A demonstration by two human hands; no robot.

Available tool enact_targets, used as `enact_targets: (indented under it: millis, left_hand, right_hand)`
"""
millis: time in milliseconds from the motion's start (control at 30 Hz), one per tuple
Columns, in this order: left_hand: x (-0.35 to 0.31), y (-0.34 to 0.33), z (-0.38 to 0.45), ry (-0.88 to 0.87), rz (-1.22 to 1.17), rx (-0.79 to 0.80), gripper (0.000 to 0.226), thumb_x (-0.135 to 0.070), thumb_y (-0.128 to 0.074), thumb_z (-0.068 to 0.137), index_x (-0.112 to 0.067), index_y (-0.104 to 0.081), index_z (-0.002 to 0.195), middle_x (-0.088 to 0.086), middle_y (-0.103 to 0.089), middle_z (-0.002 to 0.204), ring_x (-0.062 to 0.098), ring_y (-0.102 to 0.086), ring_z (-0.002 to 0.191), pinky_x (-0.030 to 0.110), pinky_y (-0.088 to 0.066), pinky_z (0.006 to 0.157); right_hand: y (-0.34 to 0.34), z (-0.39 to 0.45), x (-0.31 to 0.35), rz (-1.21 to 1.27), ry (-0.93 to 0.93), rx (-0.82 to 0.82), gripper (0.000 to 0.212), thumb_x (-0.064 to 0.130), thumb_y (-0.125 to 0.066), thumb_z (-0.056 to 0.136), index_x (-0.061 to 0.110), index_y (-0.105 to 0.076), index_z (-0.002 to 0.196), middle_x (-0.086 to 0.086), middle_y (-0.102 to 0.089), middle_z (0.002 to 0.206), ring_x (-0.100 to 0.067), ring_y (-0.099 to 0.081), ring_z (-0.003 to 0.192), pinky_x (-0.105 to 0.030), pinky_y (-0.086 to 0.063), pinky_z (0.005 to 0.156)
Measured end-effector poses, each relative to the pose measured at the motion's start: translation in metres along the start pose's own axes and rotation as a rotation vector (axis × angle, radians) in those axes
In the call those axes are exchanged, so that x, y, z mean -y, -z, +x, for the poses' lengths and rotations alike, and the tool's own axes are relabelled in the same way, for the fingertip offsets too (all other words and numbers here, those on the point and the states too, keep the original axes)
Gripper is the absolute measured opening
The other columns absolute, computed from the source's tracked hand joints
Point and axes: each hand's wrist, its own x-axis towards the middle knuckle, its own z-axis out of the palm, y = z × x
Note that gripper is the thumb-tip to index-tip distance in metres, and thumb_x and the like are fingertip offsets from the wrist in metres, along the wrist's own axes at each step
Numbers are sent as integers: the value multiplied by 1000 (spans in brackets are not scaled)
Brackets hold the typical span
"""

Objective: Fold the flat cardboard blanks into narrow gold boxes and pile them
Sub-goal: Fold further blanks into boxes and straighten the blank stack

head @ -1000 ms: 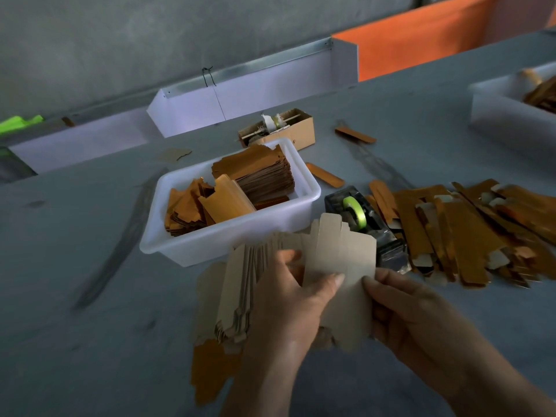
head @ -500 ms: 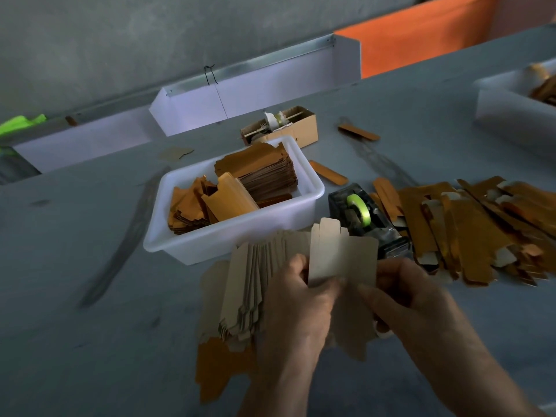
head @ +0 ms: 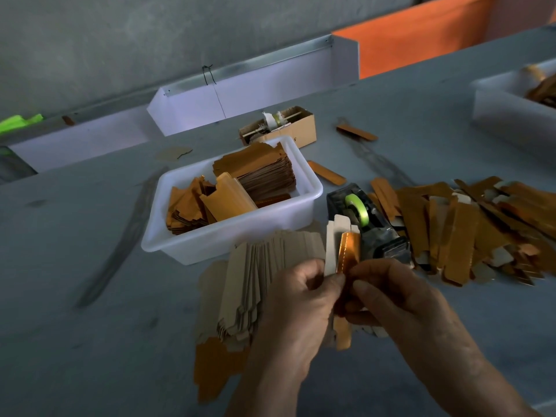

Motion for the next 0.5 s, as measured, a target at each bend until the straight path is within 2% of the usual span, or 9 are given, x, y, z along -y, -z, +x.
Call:
enact_targets:
  millis: [67,133,167,200,300,367,400,500]
  left_hand:
    - [1,1,0,14,14,15,12,-26,-61,92,-26,-73,92,-10,-74,87,-2,-67,82,13,-49,67]
    - [0,3,0,40,-3,67,11,-26,-62,91,-28,-73,92,-12,-74,87,-2,-68,82,13,-48,66]
    - [-1,3,-1,53,-1,99,10,-27,-63,90,-28,-72,93,-12,-74,88,-2,-68,81,10,-47,63]
    - [-2,3,-1,66,6,126,9,-27,-63,89,-28,-71,94,-12,-74,88,-3,-68,81,10,-47,61]
    - [-3,0,-3,88,37,130,6,-26,-66,88,-27,-67,94,-11,-74,89,-1,-68,78,13,-44,61]
    - [-4,-2,-4,67,56,96,2,-27,-67,87,-28,-67,85,-13,-73,83,-1,-66,74,16,-45,63]
    - [-4,-3,-4,44,74,68,7,-29,-68,86,-29,-66,79,-16,-71,78,-3,-64,71,15,-46,62]
    - [-3,-8,-4,-11,141,-52,9,-30,-70,84,-29,-66,76,-14,-68,72,-6,-61,64,10,-46,55]
  right_hand:
    - [2,1,-2,-42,-9,-101,11,27,-67,77,25,-64,87,4,-72,76,-12,-69,71,-25,-55,62]
    - [6,3,-3,-60,-54,-154,33,48,-66,63,27,-63,88,2,-71,80,-13,-67,77,-32,-55,70]
    - [8,5,-2,-4,-96,-120,41,51,-65,59,25,-64,92,1,-71,83,-15,-68,80,-36,-54,76]
    - [9,6,-1,87,-145,-56,43,48,-65,60,21,-67,94,-1,-71,82,-16,-68,81,-38,-53,80]
    - [10,7,5,286,-248,72,25,30,-64,69,15,-73,87,-4,-71,74,-17,-68,71,-40,-52,79]
    - [12,7,4,288,-253,62,22,26,-63,68,16,-74,84,-3,-70,70,-15,-68,66,-34,-51,72]
    - [12,8,3,284,-258,47,23,27,-63,67,16,-74,84,-2,-69,67,-14,-67,64,-32,-50,70]
    - [10,8,3,279,-261,9,29,28,-62,65,16,-72,89,-2,-69,67,-16,-66,65,-35,-51,73]
